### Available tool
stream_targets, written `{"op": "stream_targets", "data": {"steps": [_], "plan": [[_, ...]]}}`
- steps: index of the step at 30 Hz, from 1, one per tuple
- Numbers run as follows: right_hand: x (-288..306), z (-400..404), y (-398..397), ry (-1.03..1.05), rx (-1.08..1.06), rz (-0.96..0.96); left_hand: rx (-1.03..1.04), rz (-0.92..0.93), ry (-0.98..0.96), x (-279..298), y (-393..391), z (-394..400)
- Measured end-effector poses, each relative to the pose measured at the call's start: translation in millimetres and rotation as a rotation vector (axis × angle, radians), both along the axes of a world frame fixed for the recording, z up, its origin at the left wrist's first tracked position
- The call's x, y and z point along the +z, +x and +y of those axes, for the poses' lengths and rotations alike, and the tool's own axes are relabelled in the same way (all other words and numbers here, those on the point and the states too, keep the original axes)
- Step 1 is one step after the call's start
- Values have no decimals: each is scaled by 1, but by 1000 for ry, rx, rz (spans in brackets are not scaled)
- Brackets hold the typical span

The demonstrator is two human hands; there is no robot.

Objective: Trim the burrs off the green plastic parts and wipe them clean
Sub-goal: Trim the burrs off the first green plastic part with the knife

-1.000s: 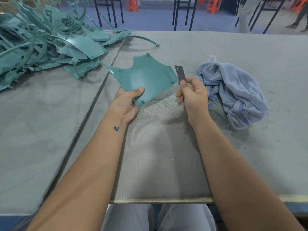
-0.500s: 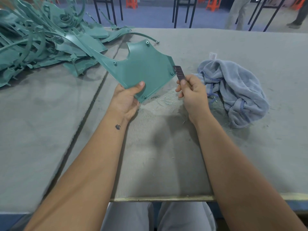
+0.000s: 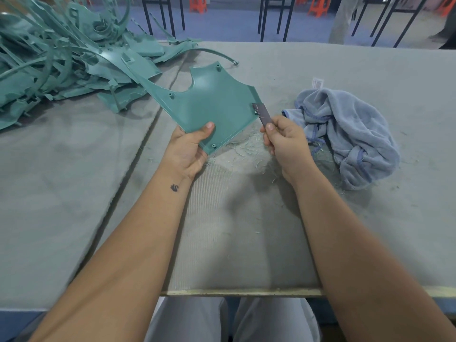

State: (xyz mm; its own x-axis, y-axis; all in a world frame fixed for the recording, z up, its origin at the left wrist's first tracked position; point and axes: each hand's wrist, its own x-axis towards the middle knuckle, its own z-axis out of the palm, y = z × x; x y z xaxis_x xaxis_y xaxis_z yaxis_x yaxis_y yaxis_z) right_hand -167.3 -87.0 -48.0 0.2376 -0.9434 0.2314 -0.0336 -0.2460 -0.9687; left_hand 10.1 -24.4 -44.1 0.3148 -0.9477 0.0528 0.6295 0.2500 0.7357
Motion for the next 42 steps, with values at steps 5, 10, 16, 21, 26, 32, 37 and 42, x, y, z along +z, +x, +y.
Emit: {"op": "stream_targets", "data": {"steps": [5, 10, 16, 21, 26, 32, 37, 42], "plan": [[1, 6, 2, -17, 147, 154, 45, 88, -18, 0, 1, -4], [7, 8, -1, 16, 96, -42, 48, 125, -34, -1, 4, -5], [4, 13, 4, -129, 150, 316, 41, 94, -36, -2, 0, -5], [7, 17, 5, -123, 122, 202, 89, 139, -16, 2, 0, -5], [13, 18, 6, -37, 62, -70, 70, 266, 16, 6, 1, -7], [16, 24, 17, 26, 235, -17, -52, 308, 18, 14, -6, -8], [10, 30, 25, -40, 383, 166, -35, 226, -7, 13, -7, -8], [6, 30, 25, -98, 409, 234, -57, 171, -30, 11, -8, -6]]}}
